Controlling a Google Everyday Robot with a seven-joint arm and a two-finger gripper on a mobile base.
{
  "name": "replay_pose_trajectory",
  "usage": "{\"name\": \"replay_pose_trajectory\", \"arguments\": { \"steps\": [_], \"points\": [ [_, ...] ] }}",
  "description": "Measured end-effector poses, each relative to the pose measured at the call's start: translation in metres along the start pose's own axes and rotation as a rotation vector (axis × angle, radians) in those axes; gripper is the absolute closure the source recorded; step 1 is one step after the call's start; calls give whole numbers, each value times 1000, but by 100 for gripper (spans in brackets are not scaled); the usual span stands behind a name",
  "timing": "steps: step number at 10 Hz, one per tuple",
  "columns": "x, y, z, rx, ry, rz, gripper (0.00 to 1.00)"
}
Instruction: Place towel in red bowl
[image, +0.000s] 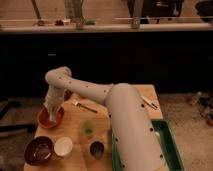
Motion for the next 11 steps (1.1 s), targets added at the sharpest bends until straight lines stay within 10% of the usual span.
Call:
{"name": "replay_pose_trajectory", "arguments": {
  "steps": [4, 11],
  "points": [
    [1, -1, 1, -3, -3, -4, 87],
    [1, -1, 1, -3, -3, -4, 21]
  ]
}}
